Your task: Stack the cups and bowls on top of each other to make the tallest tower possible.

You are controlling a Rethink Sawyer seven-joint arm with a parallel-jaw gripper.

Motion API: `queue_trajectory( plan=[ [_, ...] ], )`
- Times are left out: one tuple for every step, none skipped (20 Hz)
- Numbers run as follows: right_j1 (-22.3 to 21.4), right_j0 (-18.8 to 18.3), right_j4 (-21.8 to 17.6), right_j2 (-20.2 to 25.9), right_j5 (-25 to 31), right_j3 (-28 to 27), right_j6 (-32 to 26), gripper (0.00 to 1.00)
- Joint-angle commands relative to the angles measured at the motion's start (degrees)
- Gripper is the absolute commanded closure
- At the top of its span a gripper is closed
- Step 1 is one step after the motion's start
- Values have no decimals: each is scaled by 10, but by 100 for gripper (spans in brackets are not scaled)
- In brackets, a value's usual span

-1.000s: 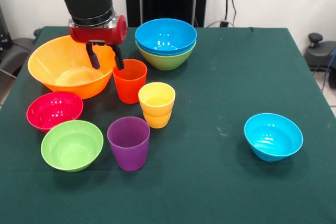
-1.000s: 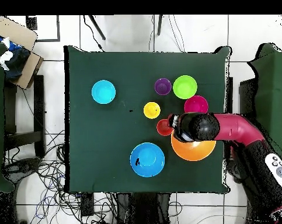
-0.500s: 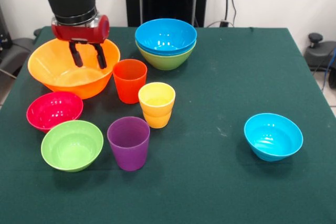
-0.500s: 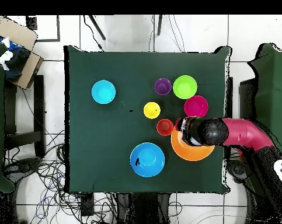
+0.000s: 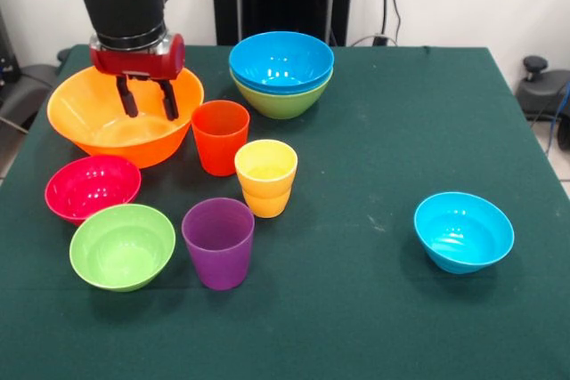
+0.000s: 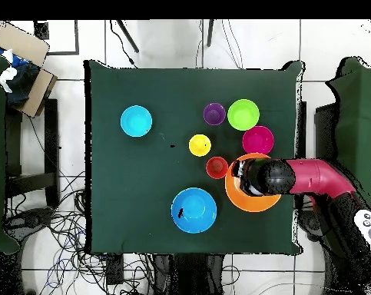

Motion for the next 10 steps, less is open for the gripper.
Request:
queue_trajectory(
  plan=[
    [31,35,-63,-24,-13,-2,-91,0],
    [31,36,-62,-24,-12,-2,-89,0],
    [31,35,-62,-23,-11,-2,-90,0],
    [30,34,-61,-22,-9,-2,-89,0],
    [30,33,-61,-21,-8,-4,-91,0],
    [32,33,-61,-21,-6,-6,-91,0],
    [36,33,-61,-20,-5,-9,-94,0],
    [41,34,-62,-20,-7,-13,-92,0],
    [48,35,-63,-19,-6,-20,-94,0],
    [55,36,-63,-19,-6,-25,-95,0]
  ],
)
